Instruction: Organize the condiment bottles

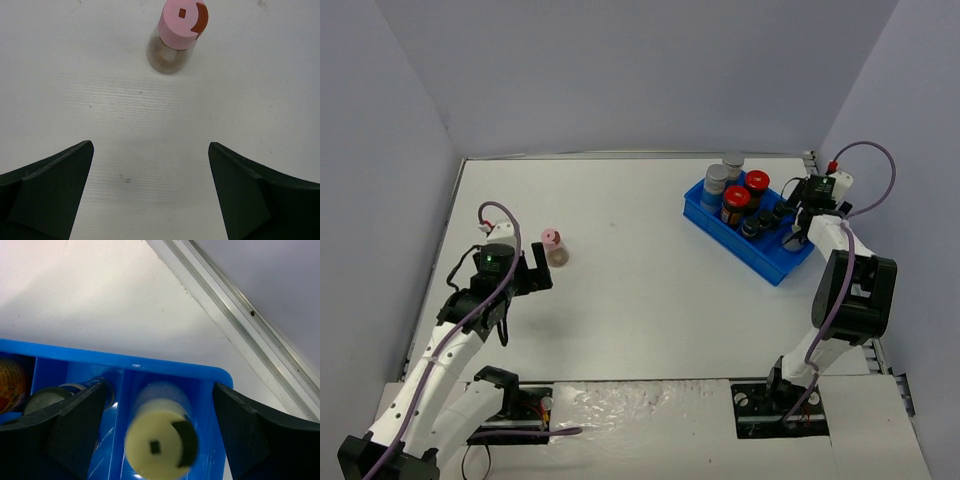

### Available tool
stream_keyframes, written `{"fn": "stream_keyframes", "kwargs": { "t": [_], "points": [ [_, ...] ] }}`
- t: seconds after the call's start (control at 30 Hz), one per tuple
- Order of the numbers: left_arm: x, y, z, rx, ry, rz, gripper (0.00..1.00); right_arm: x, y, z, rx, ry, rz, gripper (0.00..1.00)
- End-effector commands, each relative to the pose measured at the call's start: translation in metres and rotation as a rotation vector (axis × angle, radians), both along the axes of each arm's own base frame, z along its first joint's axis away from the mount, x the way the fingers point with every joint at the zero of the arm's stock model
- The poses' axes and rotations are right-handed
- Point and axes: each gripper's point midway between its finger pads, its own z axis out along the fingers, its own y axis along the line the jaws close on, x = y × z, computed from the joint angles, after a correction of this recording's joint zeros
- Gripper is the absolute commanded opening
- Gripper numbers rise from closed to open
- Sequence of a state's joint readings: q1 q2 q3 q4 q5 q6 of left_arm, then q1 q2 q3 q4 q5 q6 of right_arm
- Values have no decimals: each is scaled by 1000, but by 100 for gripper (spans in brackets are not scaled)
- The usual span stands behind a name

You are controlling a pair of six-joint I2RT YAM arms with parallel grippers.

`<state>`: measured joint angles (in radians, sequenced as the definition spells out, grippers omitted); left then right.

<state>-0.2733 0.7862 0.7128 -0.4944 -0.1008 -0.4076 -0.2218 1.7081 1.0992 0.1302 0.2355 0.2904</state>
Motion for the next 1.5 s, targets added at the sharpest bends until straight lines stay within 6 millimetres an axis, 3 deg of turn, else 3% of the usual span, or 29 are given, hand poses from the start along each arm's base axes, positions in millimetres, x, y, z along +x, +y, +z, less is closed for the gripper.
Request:
{"fn": "stream_keyframes", "kwargs": {
  "t": [0.0,0.13,0.27,0.43,0.7,0.87,1.07,1.23,1.3,1.47],
  "points": [
    [20,-7,28,-73,-77,37,97,6,-4,77,-3,-198,-53,88],
    [36,-10,37,-116,-64,100,97,-2,3,122,24,-282,-64,94],
    [64,-13,48,-129,-40,157,97,-12,17,170,55,-388,-31,98],
    [103,-16,45,-112,11,206,97,-25,39,206,80,-480,49,100],
    [151,-25,13,-85,131,237,97,-42,84,203,92,-481,190,100],
    [152,-24,-13,-44,242,260,90,-53,97,196,96,-470,245,100],
    [147,-28,-29,-41,295,249,68,-65,110,189,111,-441,287,100],
    [144,-41,-35,-53,318,206,44,-70,117,187,120,-442,311,100],
    [144,-51,-32,-53,312,175,32,-71,120,188,121,-444,321,100],
    [138,-100,-21,-50,293,44,18,-74,133,195,128,-458,379,100]
  ]
}}
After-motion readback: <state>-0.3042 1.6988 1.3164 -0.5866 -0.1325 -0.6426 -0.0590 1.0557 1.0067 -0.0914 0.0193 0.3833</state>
